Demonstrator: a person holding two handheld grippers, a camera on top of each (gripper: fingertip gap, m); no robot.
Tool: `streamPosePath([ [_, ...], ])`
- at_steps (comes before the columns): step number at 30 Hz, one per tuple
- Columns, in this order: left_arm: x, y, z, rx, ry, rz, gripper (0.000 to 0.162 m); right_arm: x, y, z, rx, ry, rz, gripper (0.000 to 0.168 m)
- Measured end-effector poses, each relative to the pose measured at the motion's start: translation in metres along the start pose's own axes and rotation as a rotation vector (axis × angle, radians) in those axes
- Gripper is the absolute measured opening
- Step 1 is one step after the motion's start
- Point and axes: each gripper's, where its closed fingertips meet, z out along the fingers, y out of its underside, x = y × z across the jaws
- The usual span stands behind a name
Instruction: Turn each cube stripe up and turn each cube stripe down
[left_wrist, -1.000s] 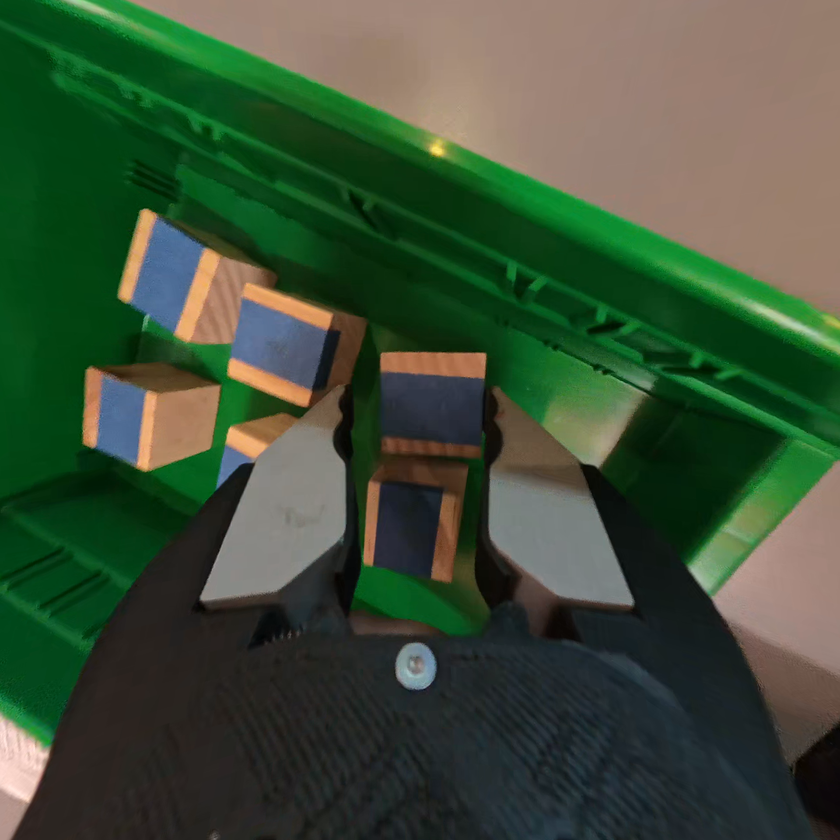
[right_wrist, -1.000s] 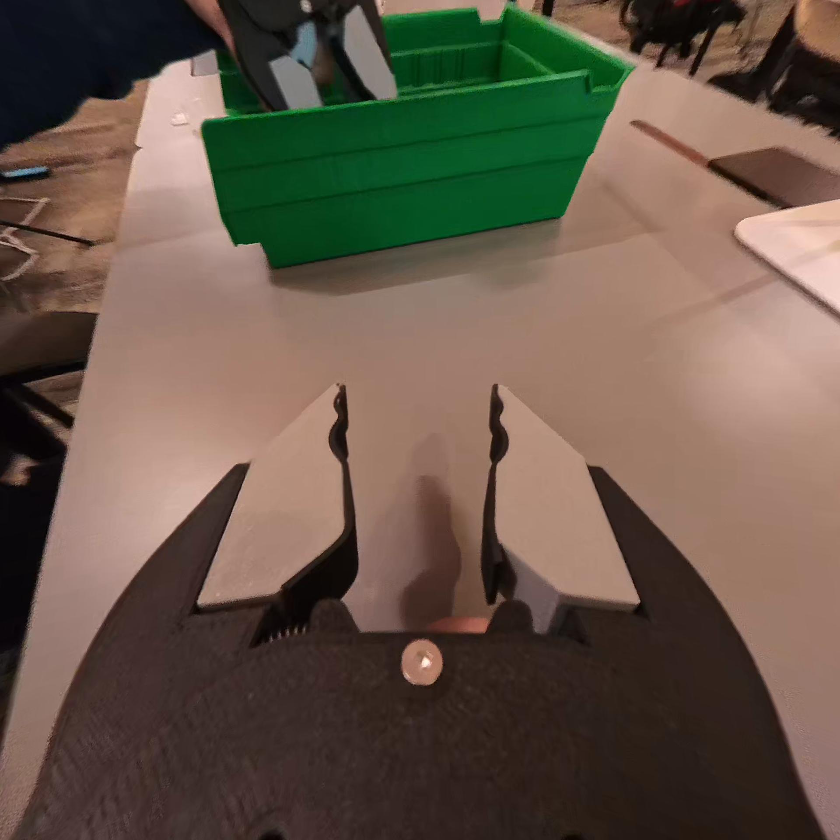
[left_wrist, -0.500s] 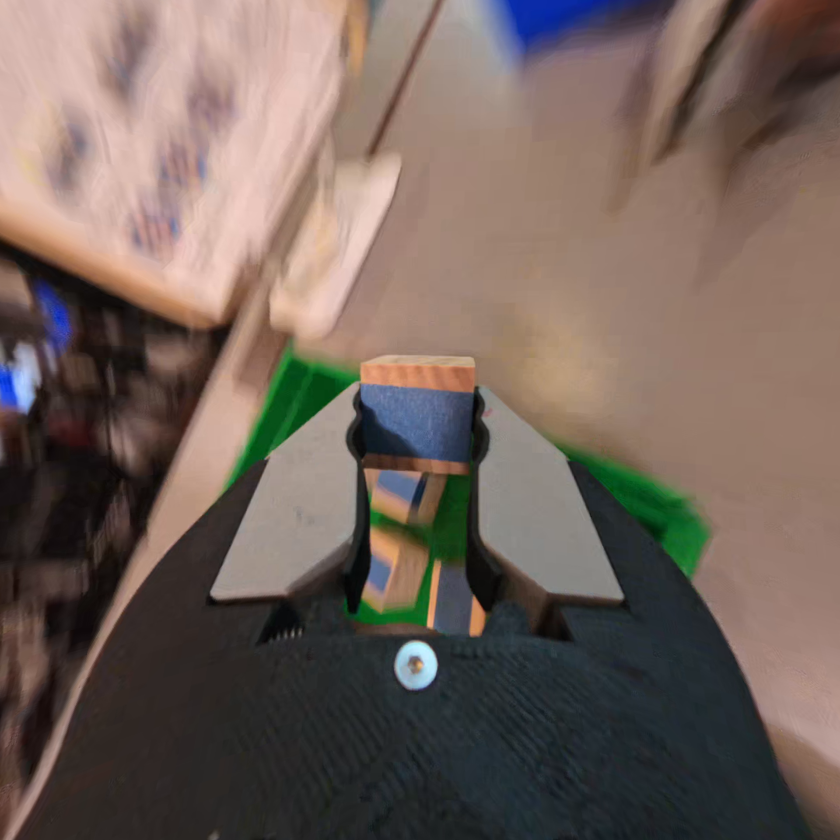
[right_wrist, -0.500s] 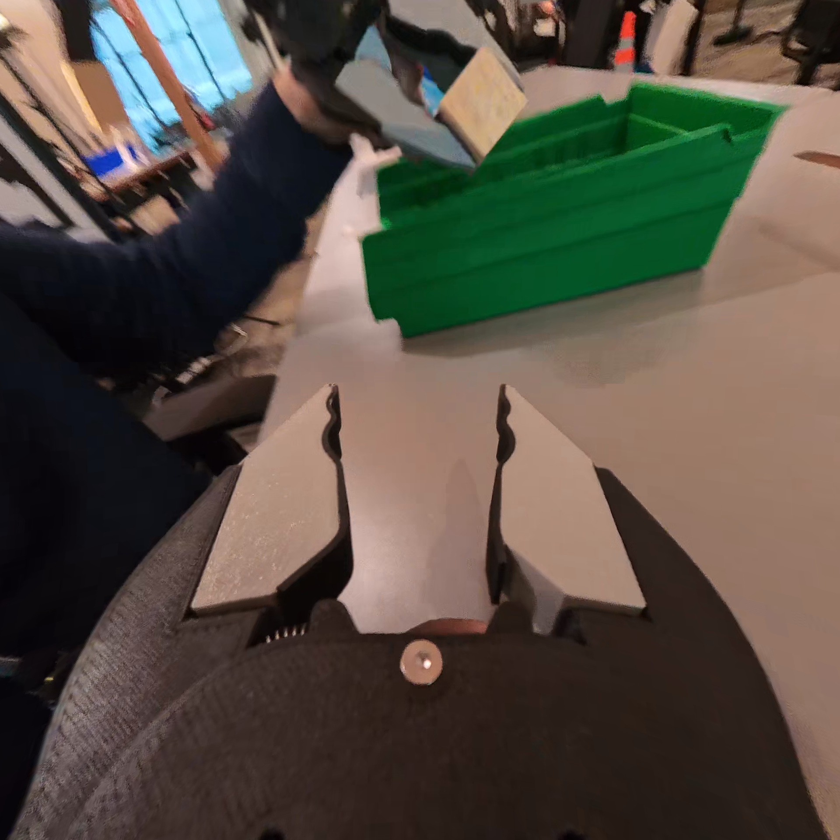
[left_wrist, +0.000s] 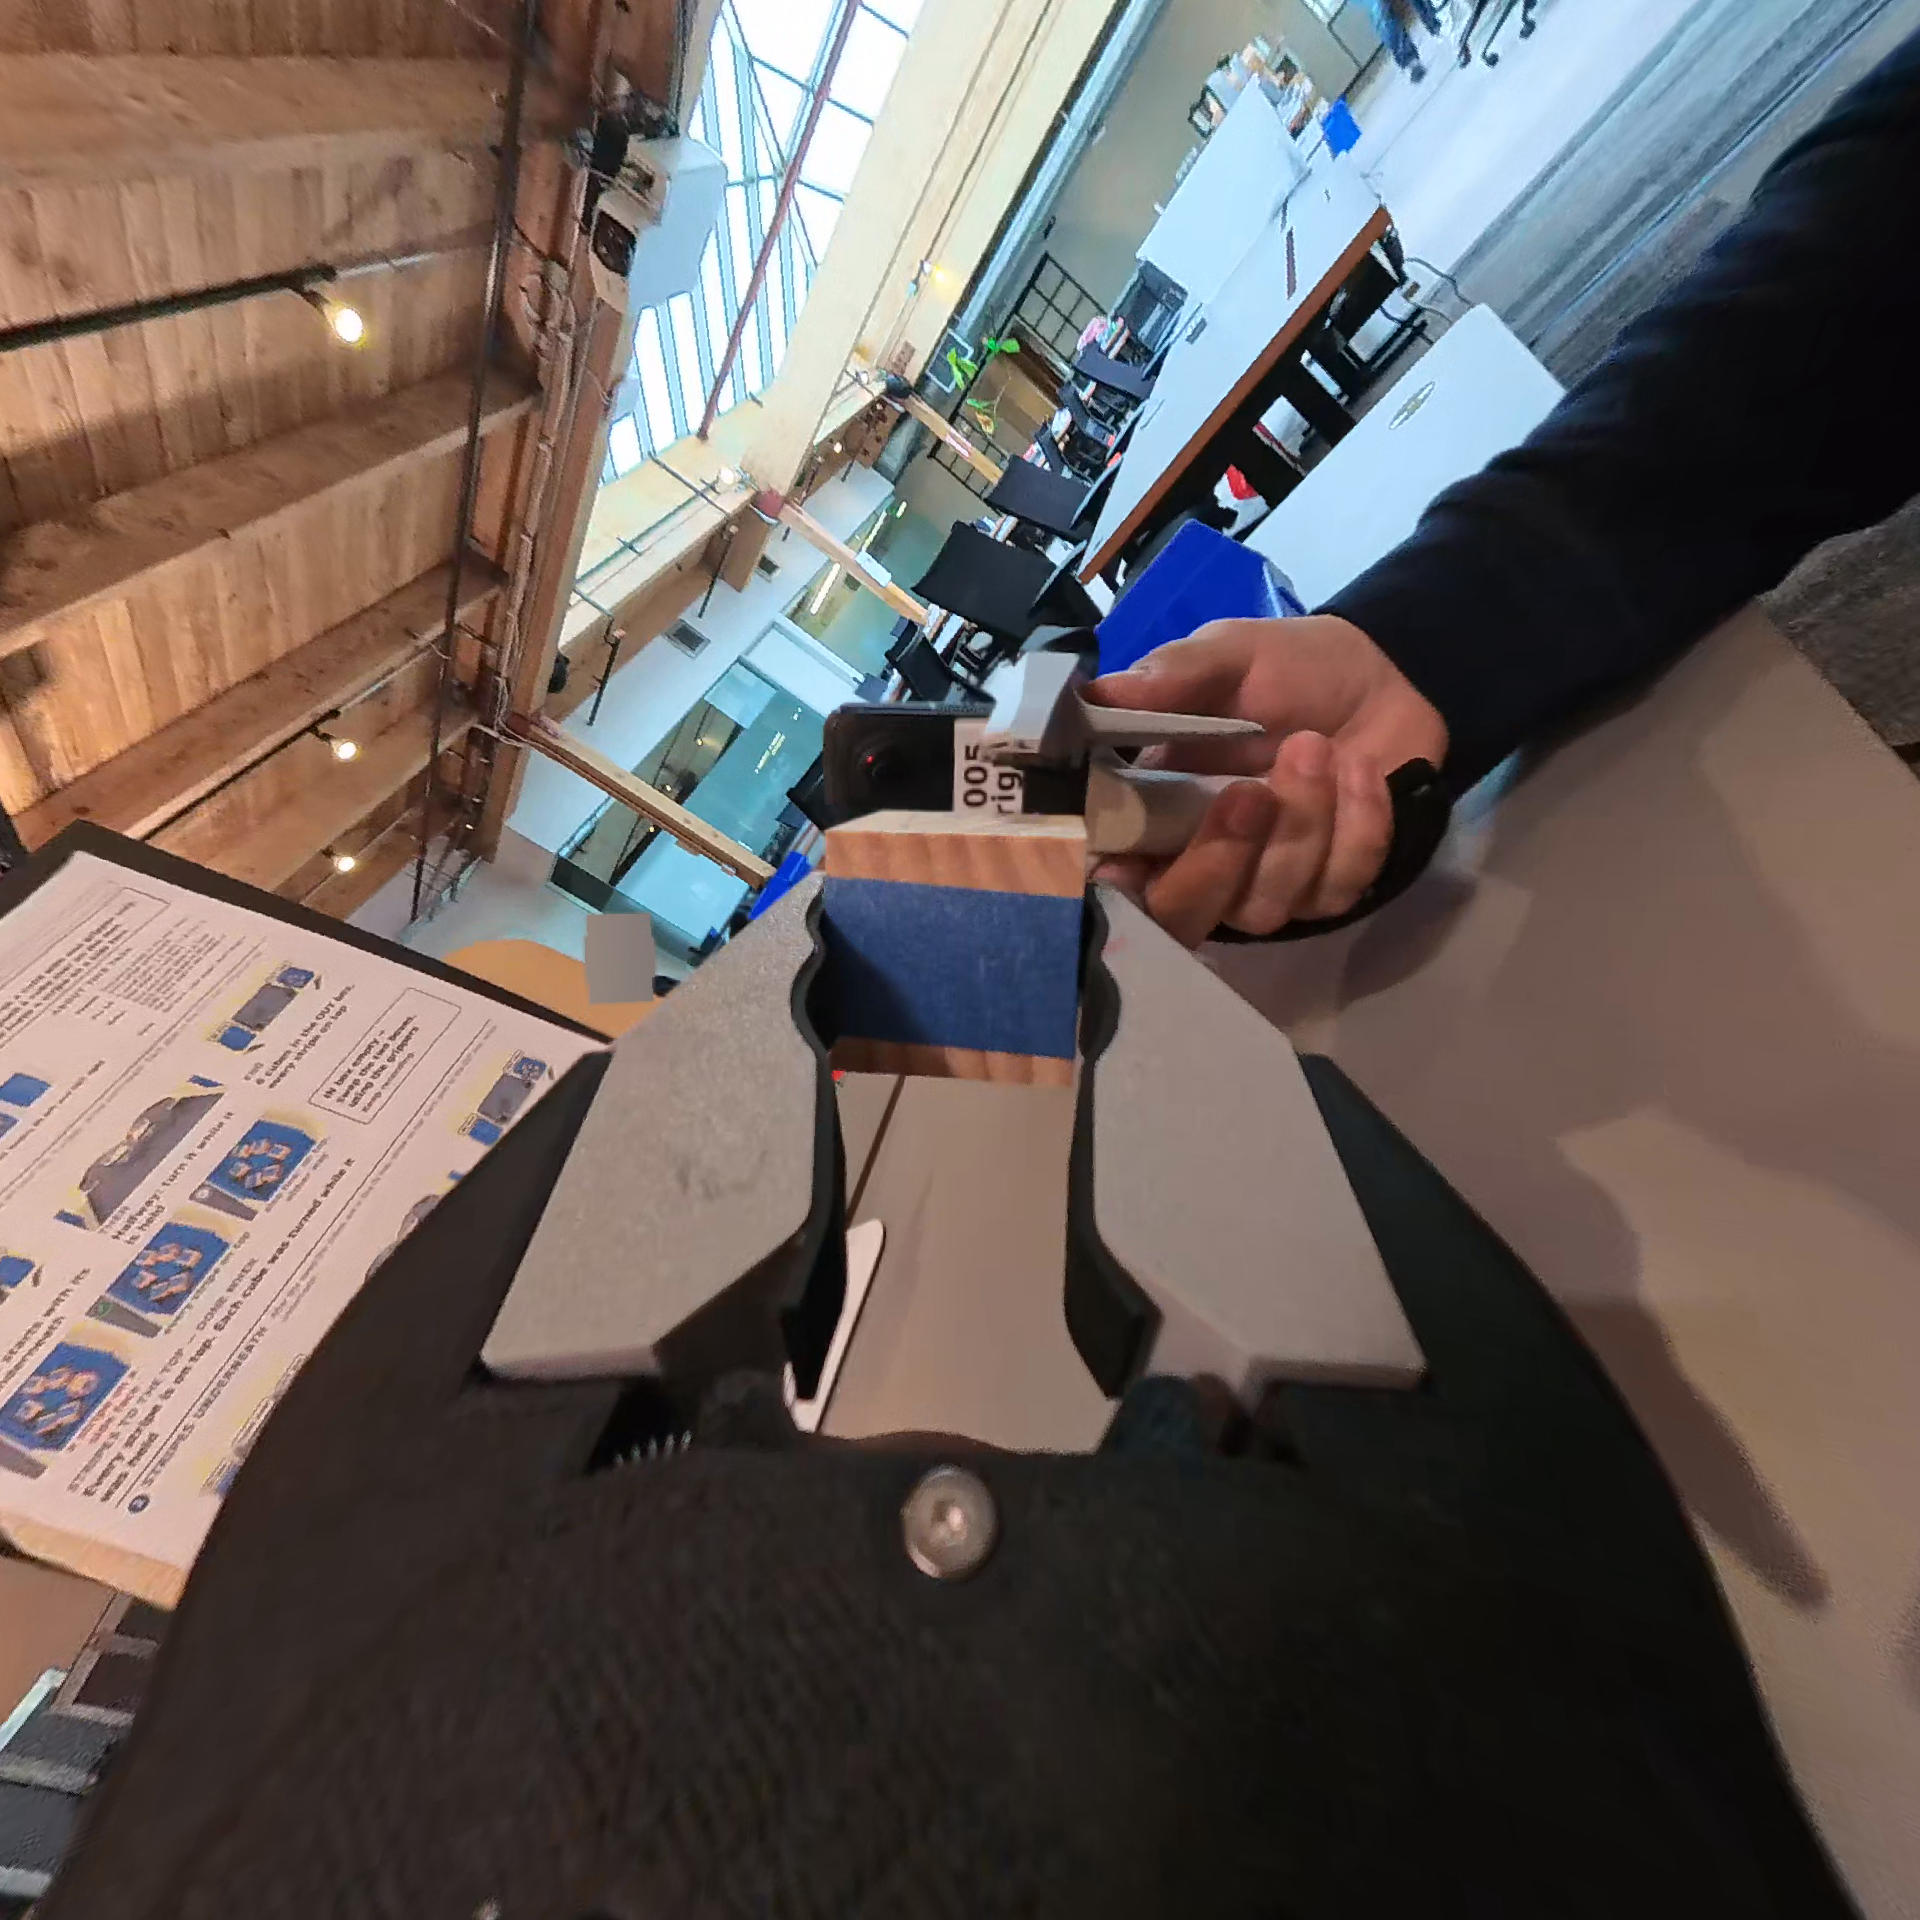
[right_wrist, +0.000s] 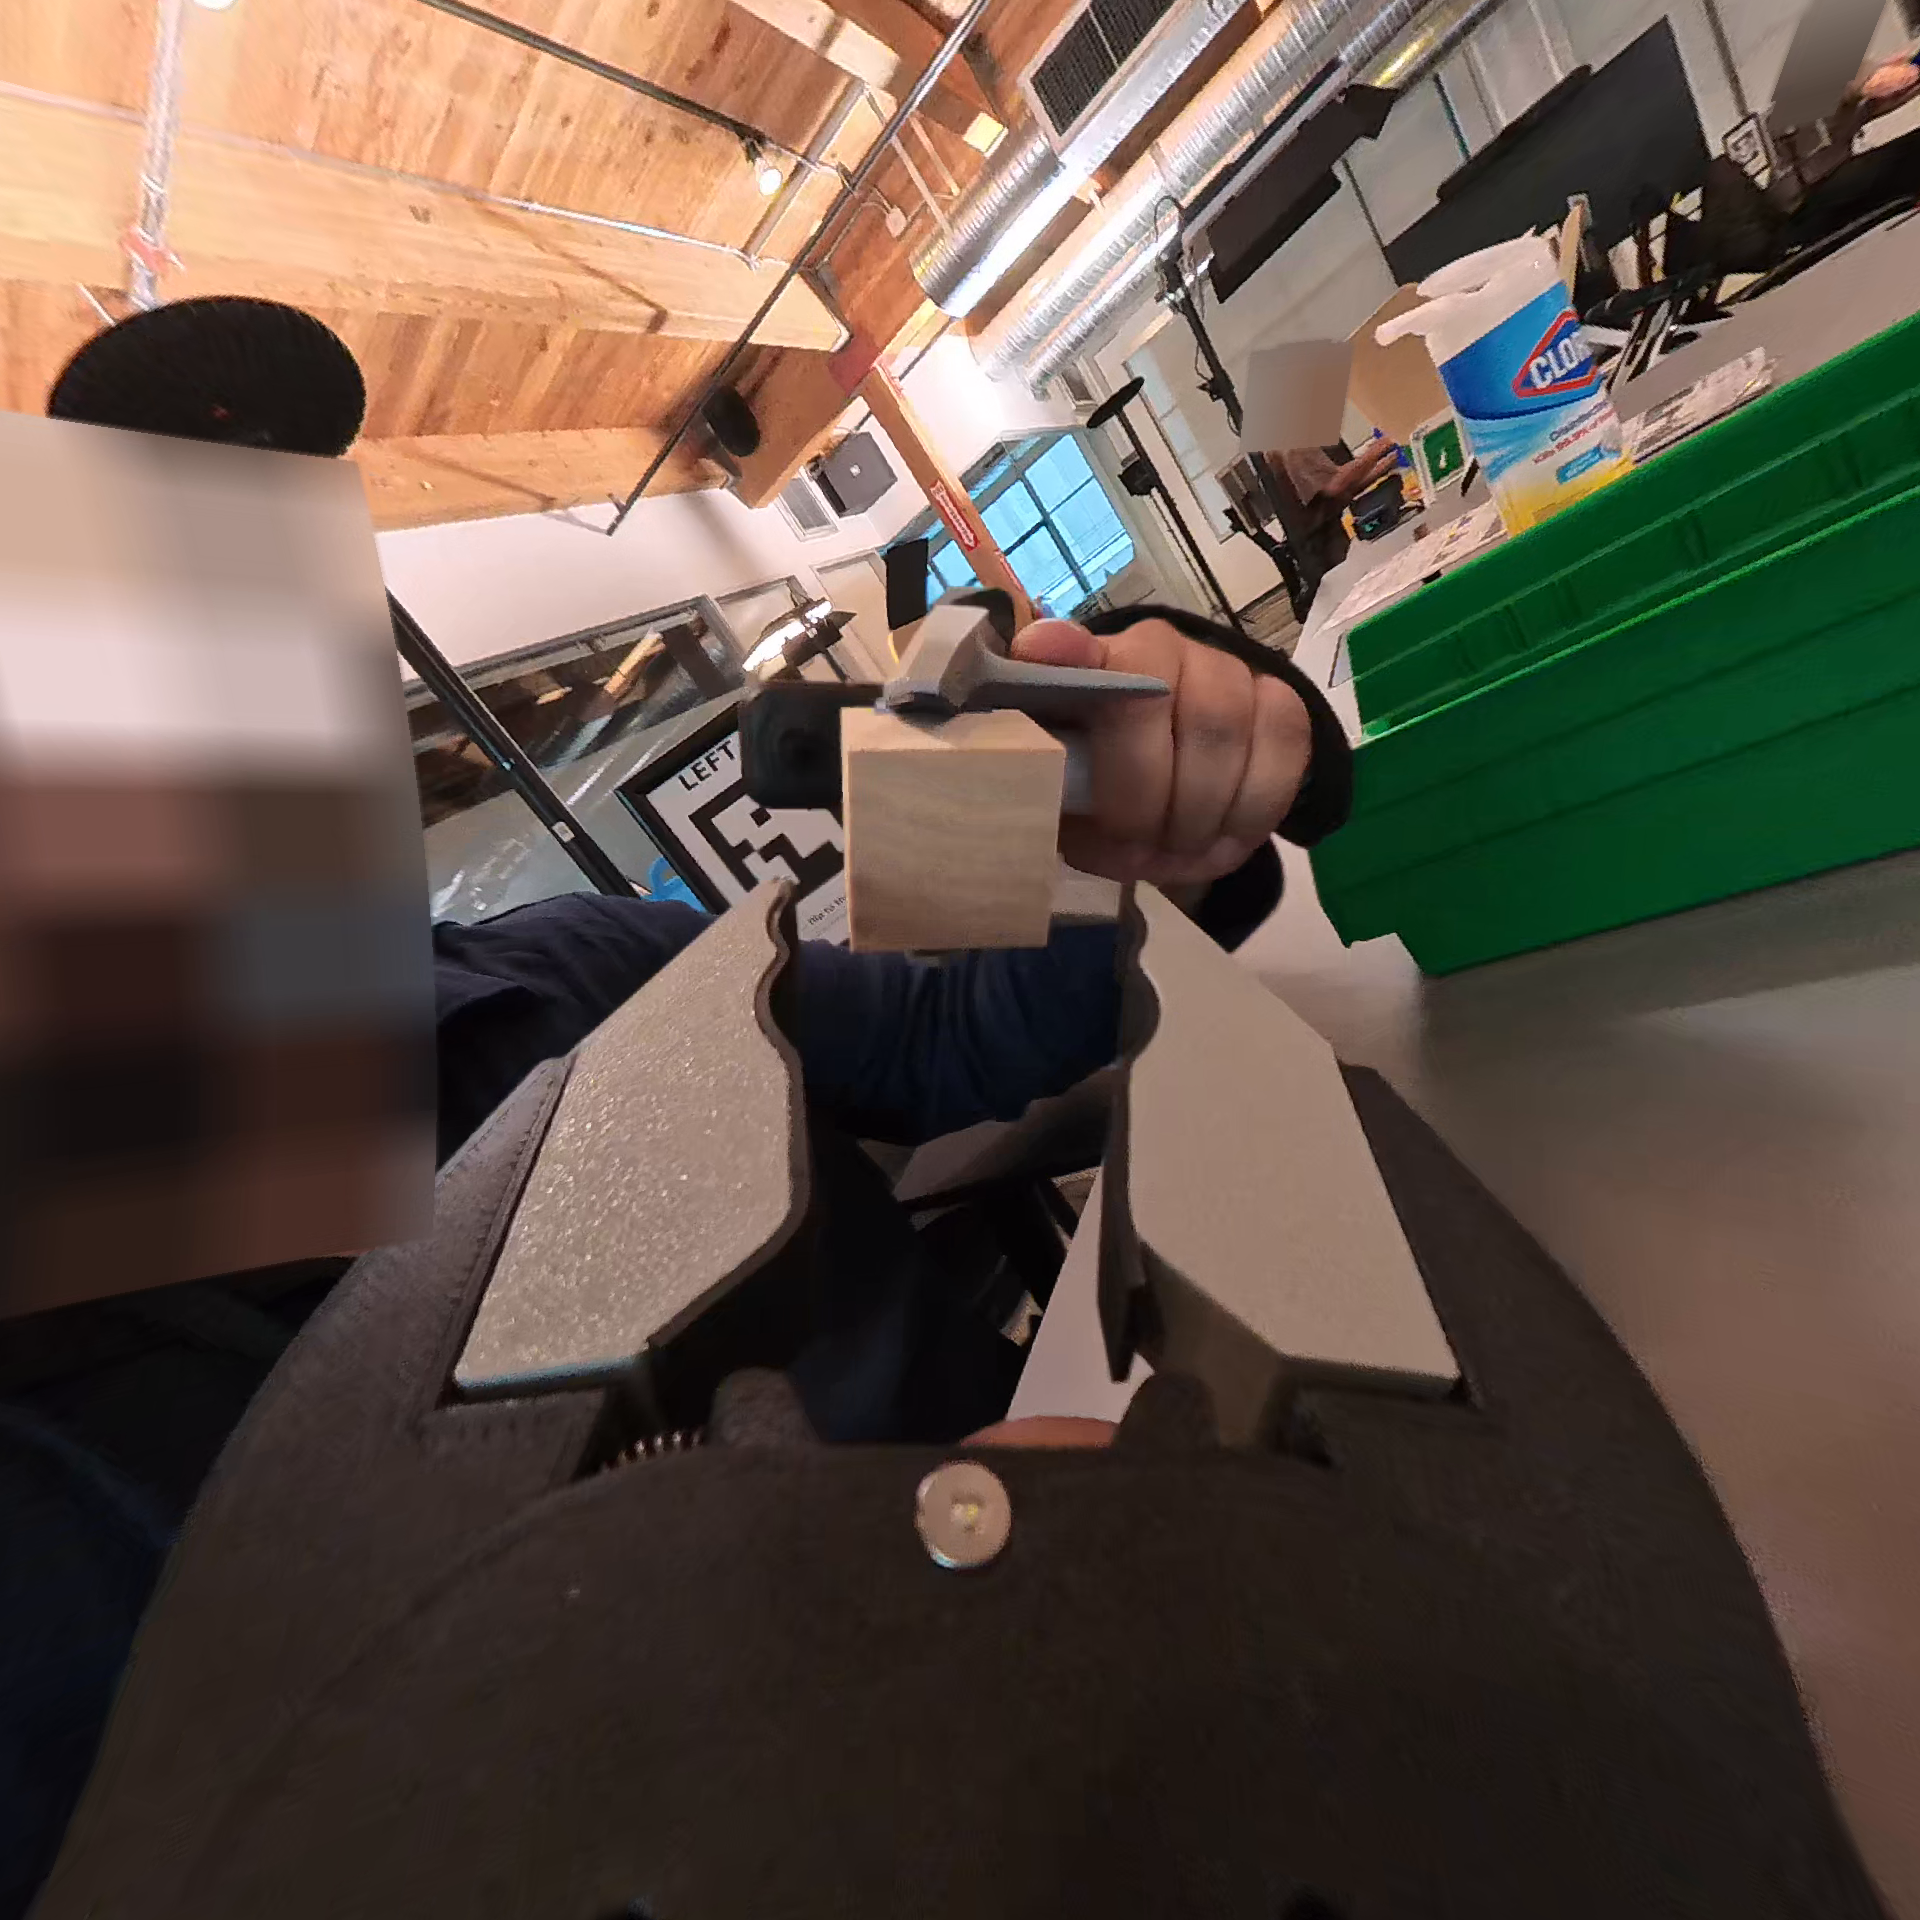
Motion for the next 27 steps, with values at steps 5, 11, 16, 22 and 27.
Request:
streamPosePath([
  [5, 0.01, 0.013, 0.013, 0.004, 0.001, -0.015, 0.044, 0.004, 0.005, 0.001, -0.015, -0.025, 0.064, 0.05],
  [11, 0.015, 0.022, 0.019, -0.031, -0.027, -0.029, 0.044, 0.016, 0.005, -0.003, -0.031, 0.092, -0.004, 0.042],
  [16, 0.009, 0.02, 0.016, -0.01, -0.115, -0.052, 0.065, 0.012, -0.01, -0.014, -0.023, 0.319, -0.223, 0.042],
  [22, 0.021, 0.026, 0.02, -0.045, -0.058, -0.082, 0.05, -0.029, -0.082, -0.113, -0.025, 0.993, -0.585, 0.042],
  [27, 0.045, 0.031, 0.029, -0.096, 0.021, -0.021, 0.046, 0.012, -0.116, -0.323, -0.371, 1.825, -0.404, 0.042],
])
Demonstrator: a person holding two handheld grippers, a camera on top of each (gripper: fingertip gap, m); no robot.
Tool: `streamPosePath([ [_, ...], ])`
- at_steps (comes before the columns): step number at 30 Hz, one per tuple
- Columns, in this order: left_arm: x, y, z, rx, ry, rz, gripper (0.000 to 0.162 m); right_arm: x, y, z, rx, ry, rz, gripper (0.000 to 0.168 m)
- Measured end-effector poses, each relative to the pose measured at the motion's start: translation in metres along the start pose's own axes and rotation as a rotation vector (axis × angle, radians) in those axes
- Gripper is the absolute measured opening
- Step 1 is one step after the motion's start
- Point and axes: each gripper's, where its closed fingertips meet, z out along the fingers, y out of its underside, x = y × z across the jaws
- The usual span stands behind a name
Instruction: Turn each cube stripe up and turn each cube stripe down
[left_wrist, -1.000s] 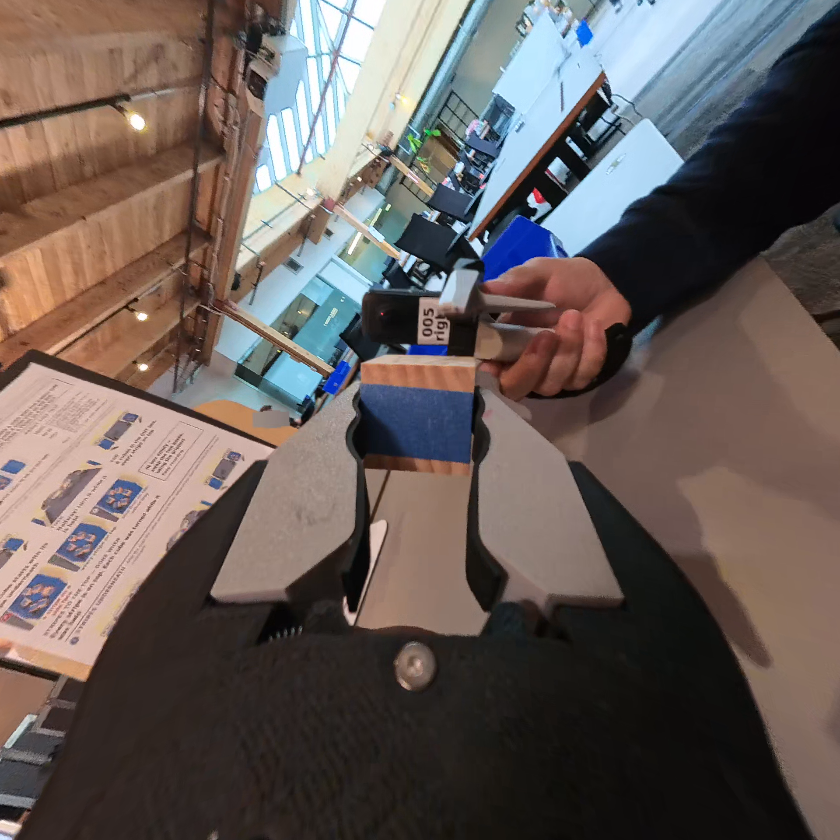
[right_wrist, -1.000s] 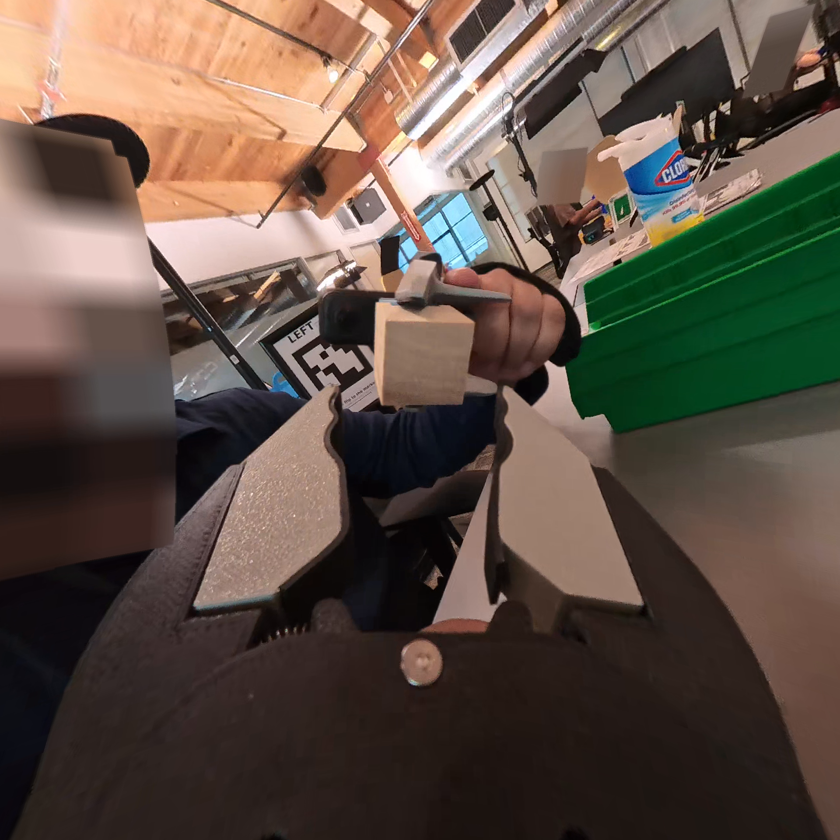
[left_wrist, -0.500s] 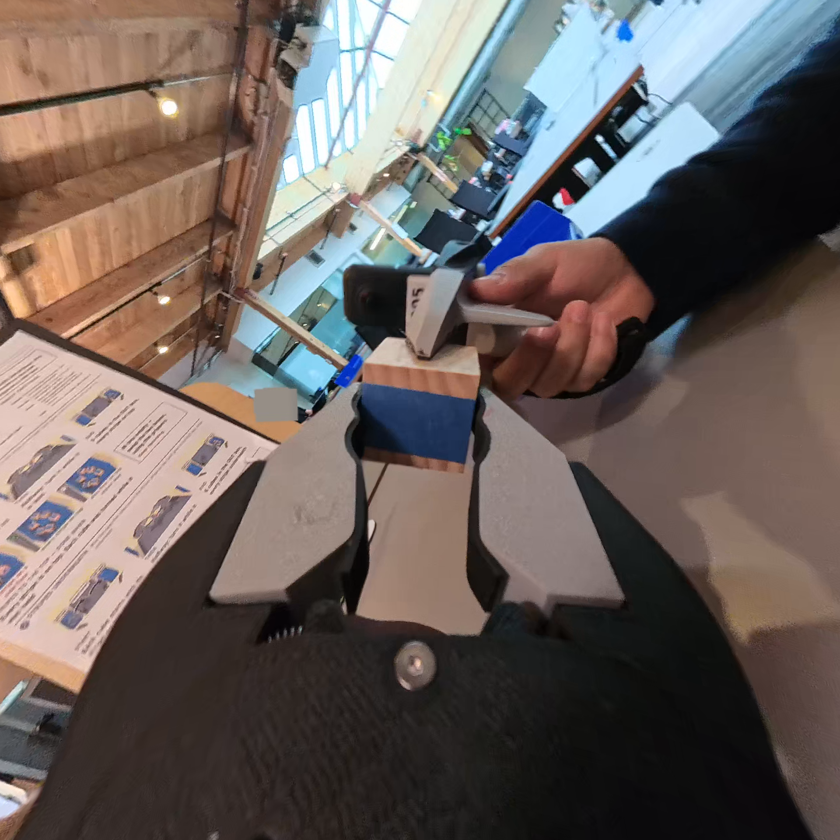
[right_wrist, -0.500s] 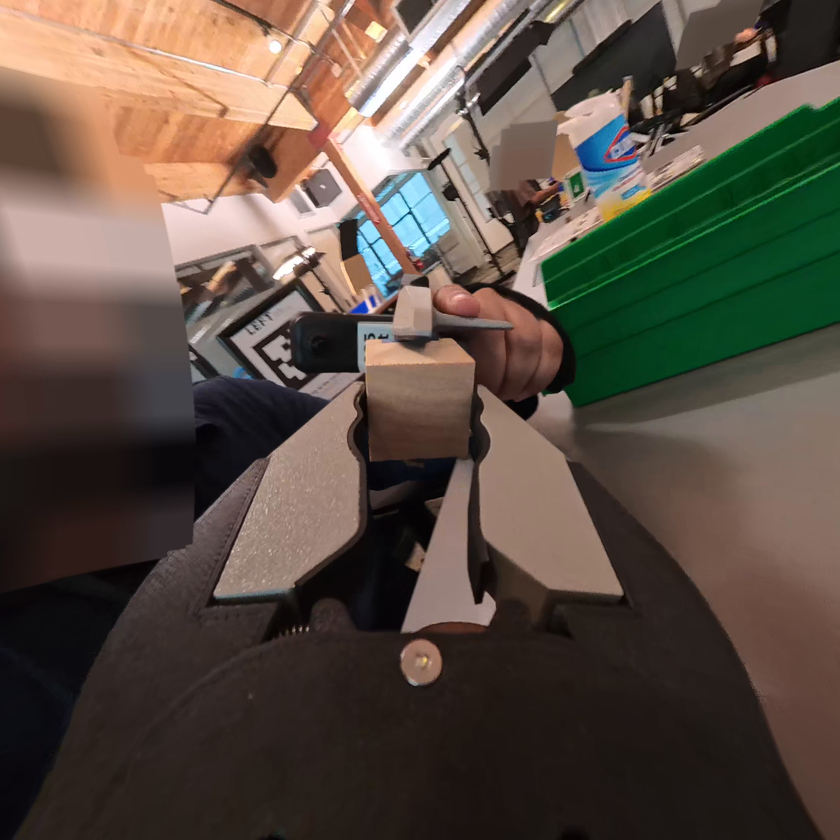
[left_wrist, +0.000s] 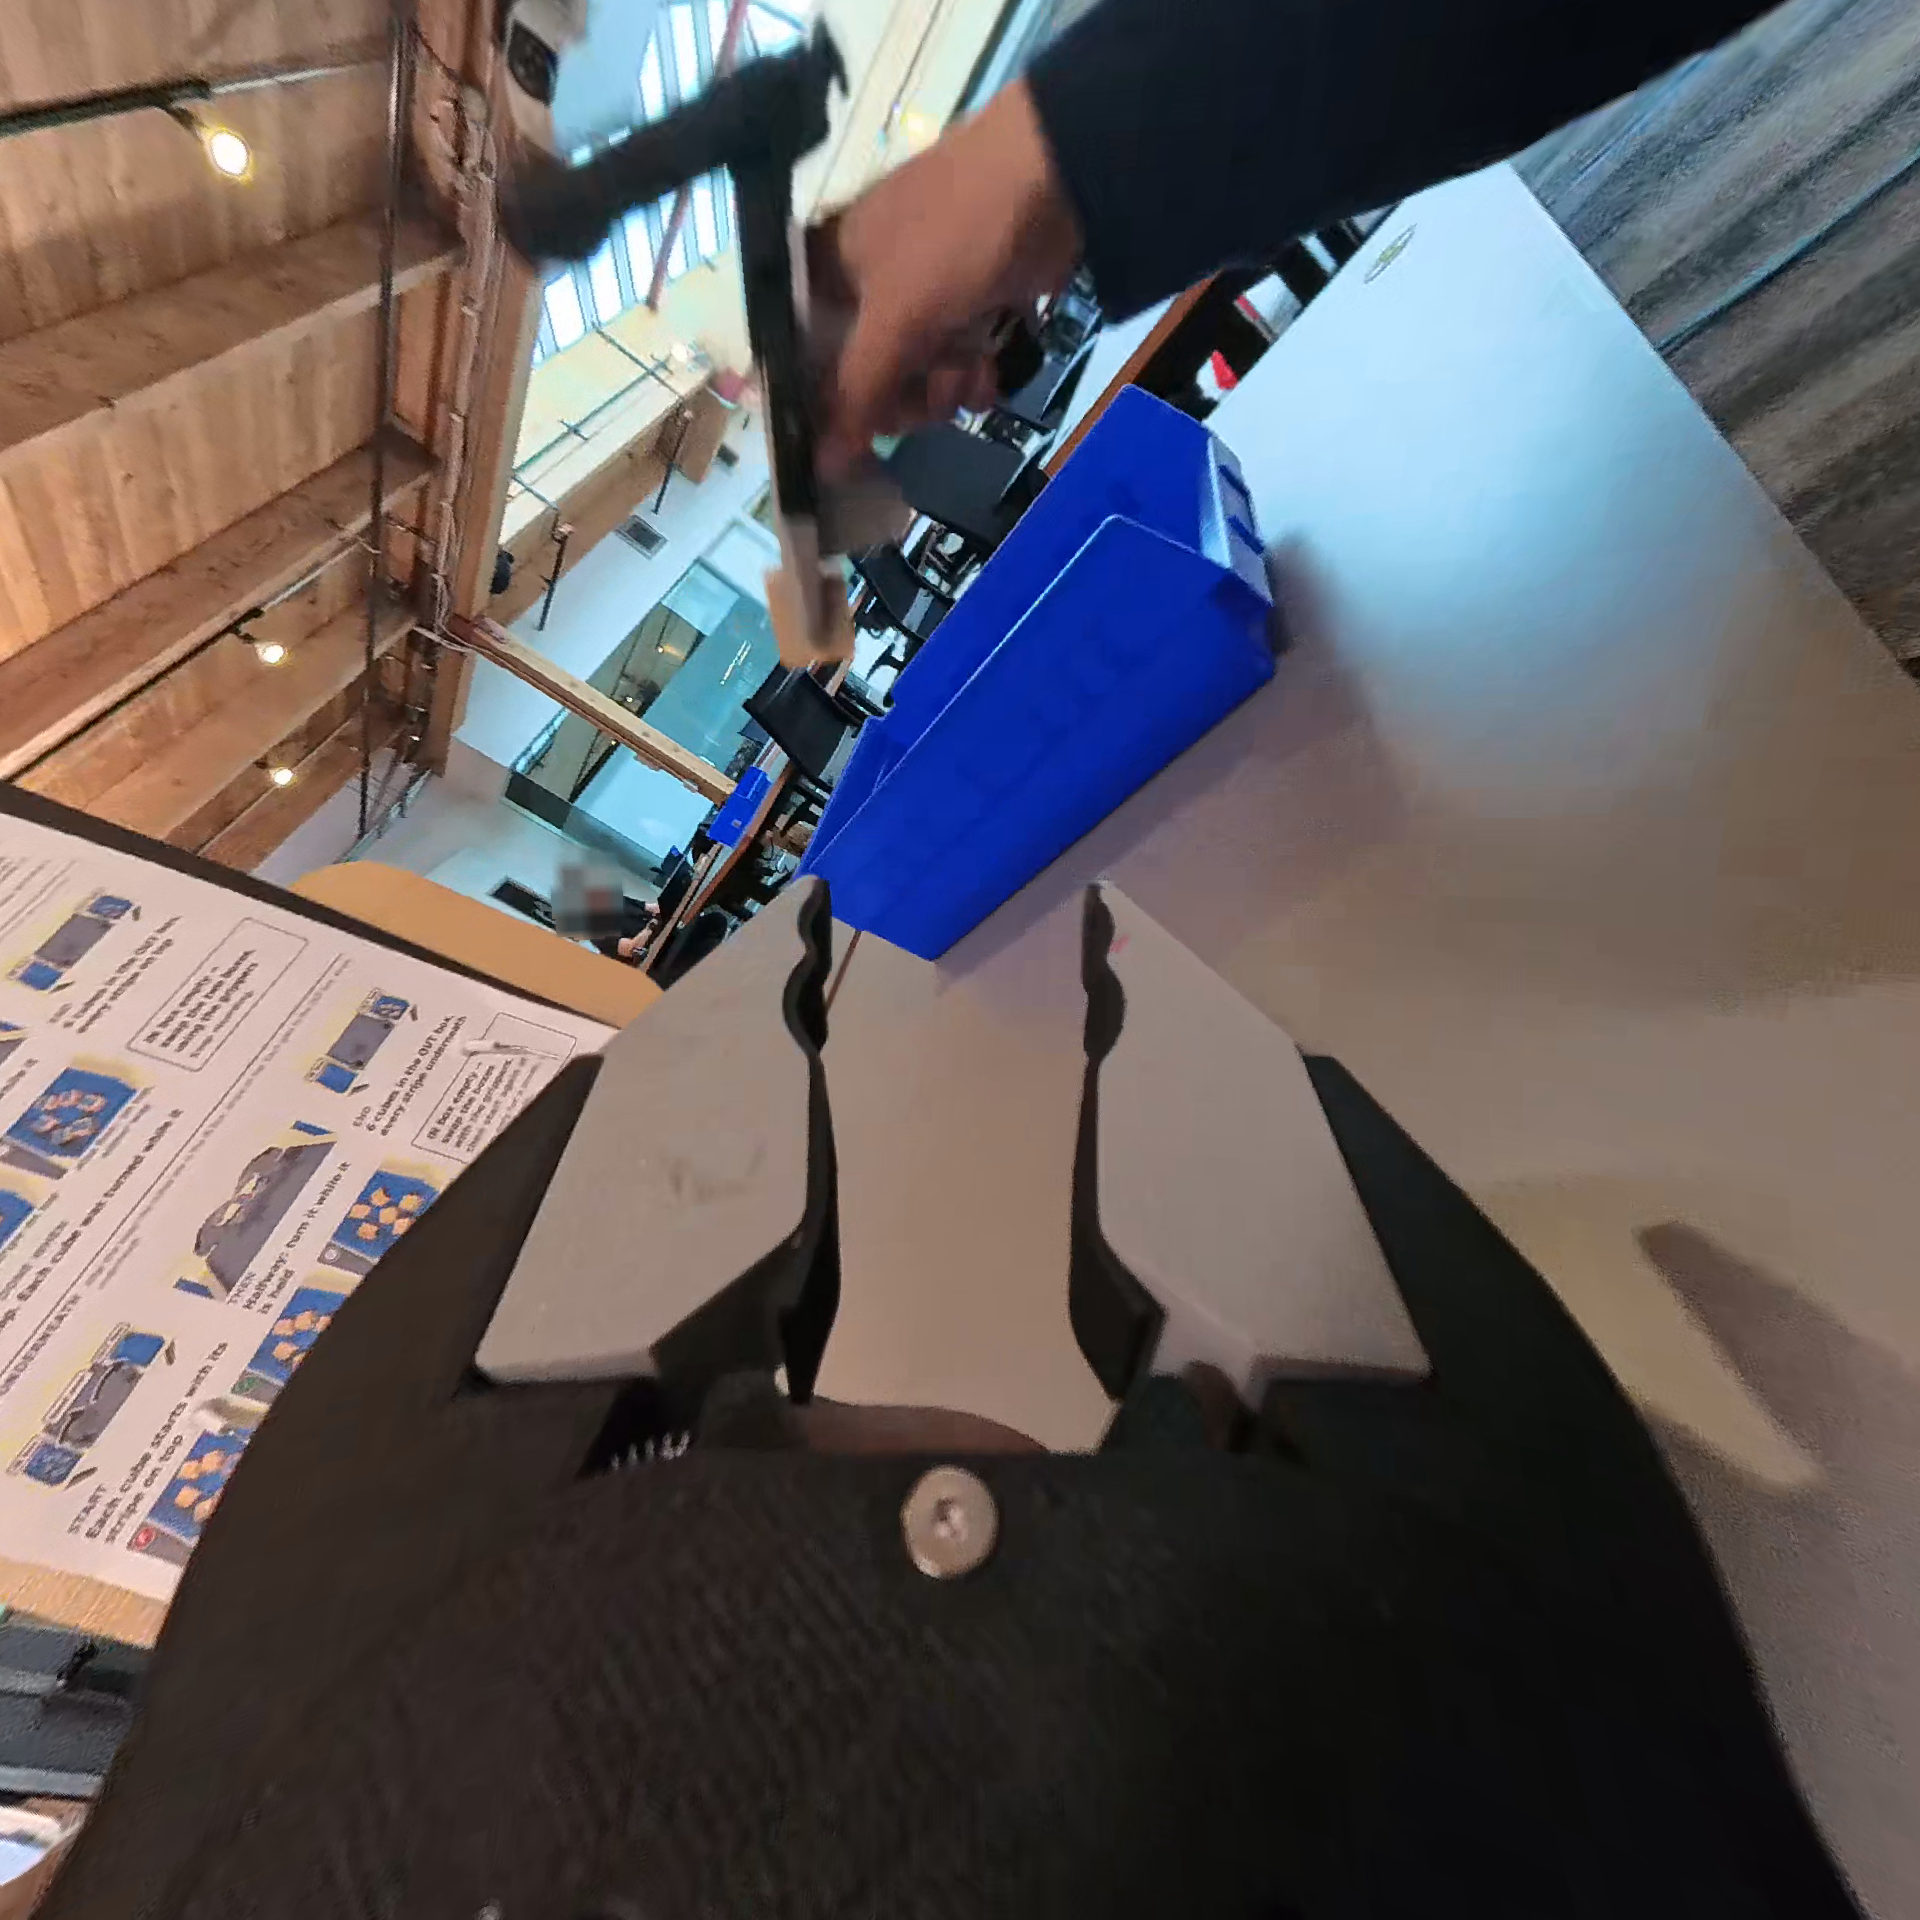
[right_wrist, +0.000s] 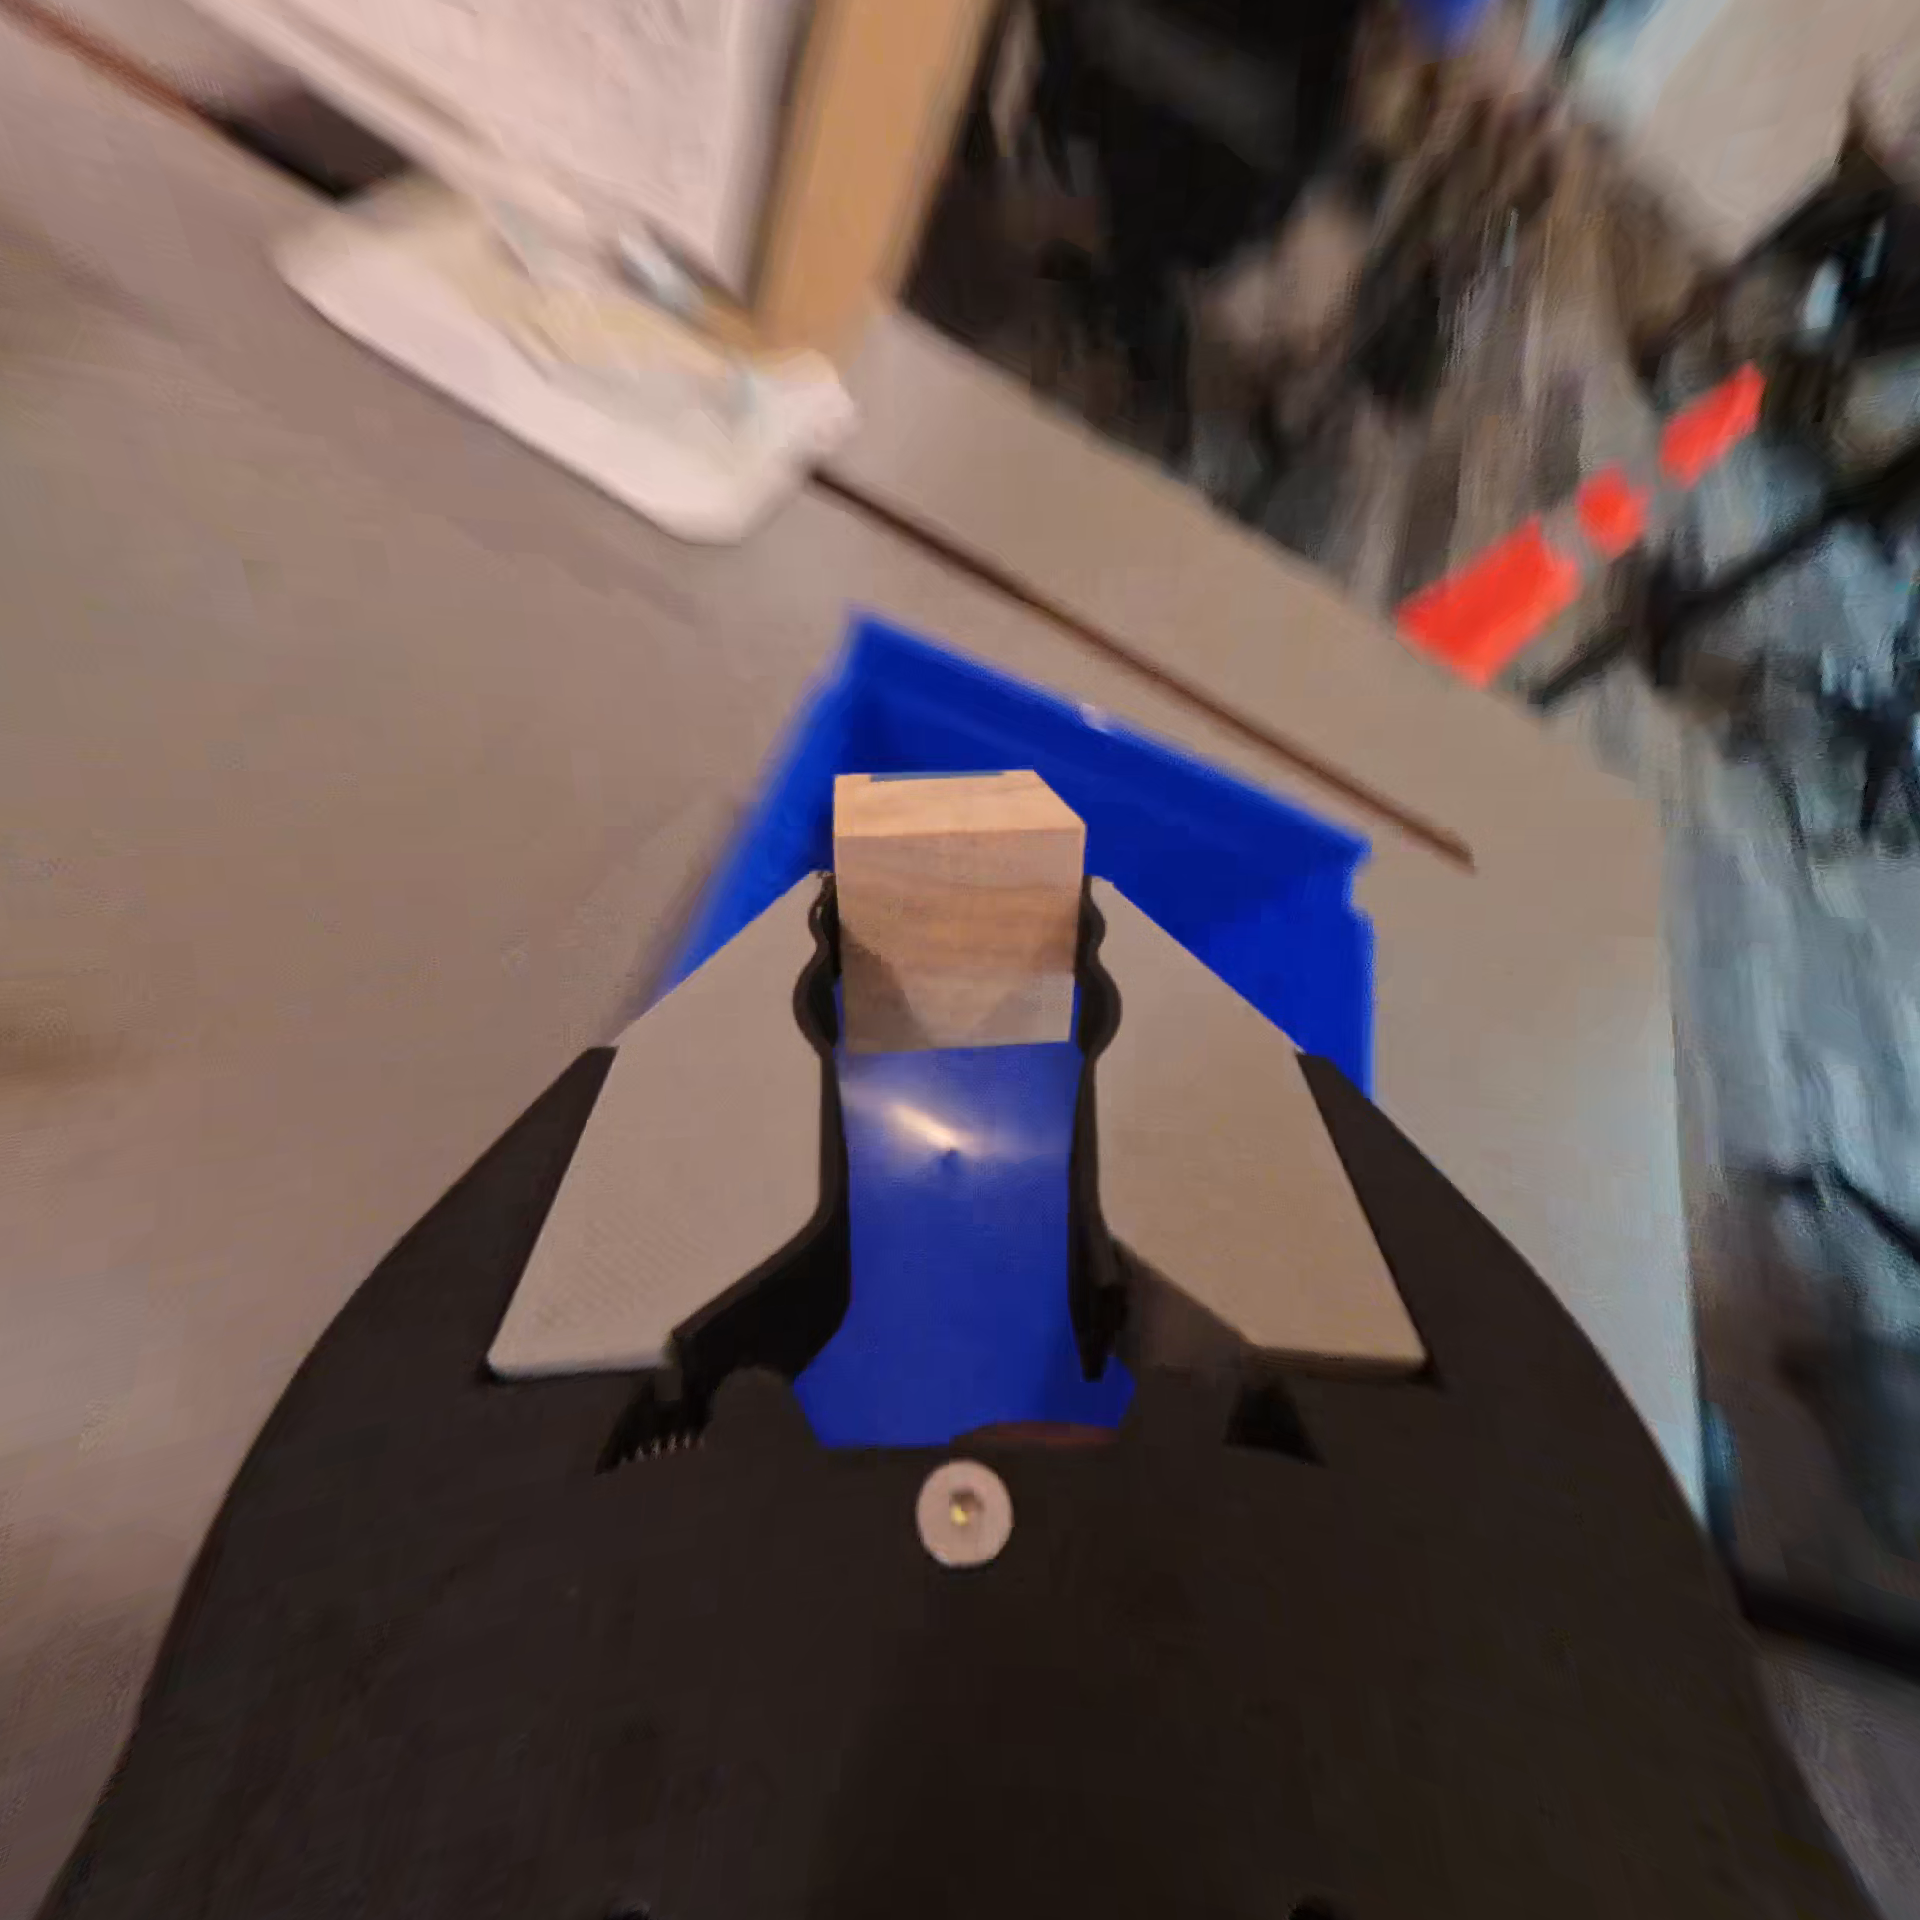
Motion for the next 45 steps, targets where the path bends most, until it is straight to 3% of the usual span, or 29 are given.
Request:
streamPosePath([
  [4, 0.001, -0.002, -0.003, 0.022, 0.002, -0.016, 0.037, 0.044, 0.073, 0.085, -0.352, -0.002, 0.094, 0.043],
  [8, -0.004, 0.005, -0.004, 0.007, -0.006, -0.039, 0.034, 0.064, 0.114, 0.129, -0.528, 0.061, 0.12, 0.043],
  [10, -0.005, 0.006, -0.006, 0.008, -0.005, -0.064, 0.034, 0.058, 0.12, 0.137, -0.562, 0.016, 0.154, 0.045],
  [12, -0.008, 0.005, -0.007, 0.017, -0.011, -0.085, 0.034, 0.06, 0.117, 0.135, -0.582, 0.023, 0.154, 0.062],
  [16, -0.009, 0.006, -0.006, 0.011, -0.009, -0.113, 0.034, 0.059, 0.07, 0.107, -0.445, 0.058, 0.159, 0.062],
  [20, -0.008, 0.012, -0.003, -0.02, 0.003, -0.138, 0.037, -0.016, -0.022, 0.052, -0.062, -0.142, 0.176, 0.057],
  [23, -0.005, 0.015, -0.001, -0.025, 0.01, -0.173, 0.04, -0.113, -0.055, 0.014, 0.12, -0.423, 0.177, 0.061],
  [26, 0.004, 0.015, 0.002, -0.025, 0.061, -0.29, 0.042, -0.203, -0.051, 0.003, 0.194, -0.672, 0.181, 0.059],
  [28, -0.013, 0.026, 0.004, -0.101, -0.064, -0.406, 0.043, -0.236, -0.037, 0.017, 0.215, -0.699, 0.139, 0.059],
  [32, -0.036, 0.044, -0.022, -0.421, -0.251, -0.506, 0.046, -0.263, -0.004, 0.045, 0.171, -0.688, 0.106, 0.059],
  [35, -0.073, 0.033, -0.06, -0.493, -0.345, -0.494, 0.049, -0.268, 0.002, 0.048, 0.155, -0.696, 0.093, 0.057],
  [37, -0.1, 0.049, -0.094, -0.614, -0.385, -0.49, 0.051, -0.274, 0.005, 0.046, 0.126, -0.723, 0.087, 0.058],
  [39, -0.108, 0.077, -0.127, -0.774, -0.298, -0.52, 0.053, -0.279, 0.004, 0.042, 0.132, -0.747, 0.092, 0.058],
  [42, -0.086, 0.102, -0.159, -0.859, 0.072, -0.65, 0.049, -0.282, 0.002, 0.038, 0.152, -0.744, 0.058, 0.057],
  [45, -0.081, 0.14, -0.194, -0.945, 0.318, -0.525, 0.051, -0.29, 0.003, 0.035, 0.149, -0.776, 0.044, 0.057],
])
